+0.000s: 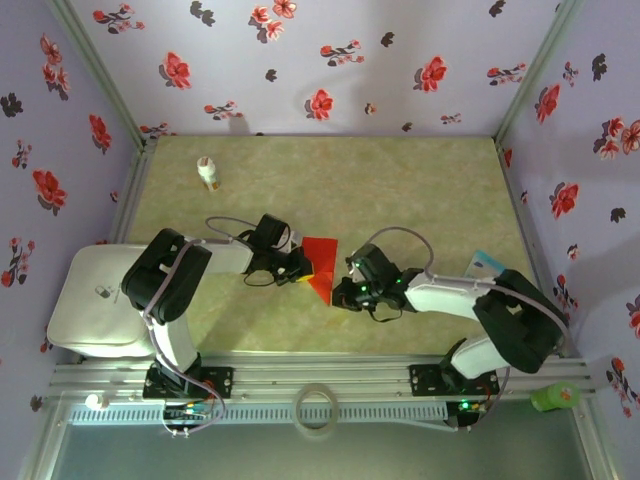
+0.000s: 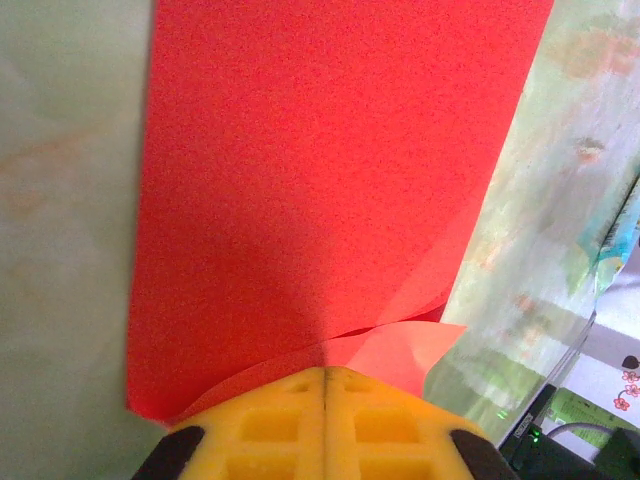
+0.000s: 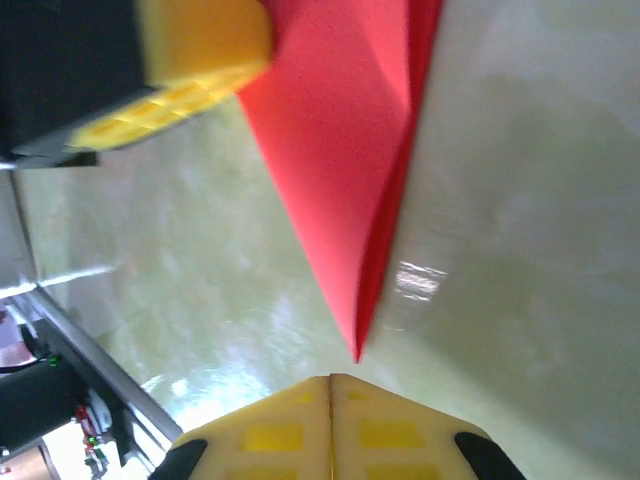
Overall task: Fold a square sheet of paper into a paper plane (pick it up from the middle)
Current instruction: Third fold the triangle at the center of the table.
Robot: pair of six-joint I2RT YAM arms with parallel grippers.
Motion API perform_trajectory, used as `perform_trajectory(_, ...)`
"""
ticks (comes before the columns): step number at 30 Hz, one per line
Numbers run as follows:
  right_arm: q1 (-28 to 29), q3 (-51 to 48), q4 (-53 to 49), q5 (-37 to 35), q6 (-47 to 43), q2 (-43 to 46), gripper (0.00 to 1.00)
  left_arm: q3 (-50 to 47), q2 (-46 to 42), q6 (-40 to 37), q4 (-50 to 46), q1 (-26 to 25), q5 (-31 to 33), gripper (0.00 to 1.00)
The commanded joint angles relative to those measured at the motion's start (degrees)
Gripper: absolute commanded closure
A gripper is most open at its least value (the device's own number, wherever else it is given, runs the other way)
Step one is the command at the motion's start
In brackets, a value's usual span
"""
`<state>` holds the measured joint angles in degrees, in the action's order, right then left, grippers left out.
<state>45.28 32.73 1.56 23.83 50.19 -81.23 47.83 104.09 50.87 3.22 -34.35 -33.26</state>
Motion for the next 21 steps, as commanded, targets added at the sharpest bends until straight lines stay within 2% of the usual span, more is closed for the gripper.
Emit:
perform_trajectory(1,-0.7,2.7,-0.6,-0.4,1.6,0.3,0.93,-2.4,2.4,0.9,-4.6,-0.3,5.7,1.0)
perform_trajectory(10,-0.4,8.7,6.1,0.8,7.0,-10.7,0.95,-3.8,0.8,2.6,-3.3,-0.4,6.6,1.0)
perform_trajectory(14,-0.5,11.2,5.7,1.2,8.1,-14.9,0.93,-3.7,0.8,2.6,-3.4,-0.5,6.7,1.0)
perform_trajectory(21,-0.6,8.6,6.0,0.2,8.6,-17.9,0.95,-3.0,0.3,2.0,-4.3,-0.5,6.7,1.0)
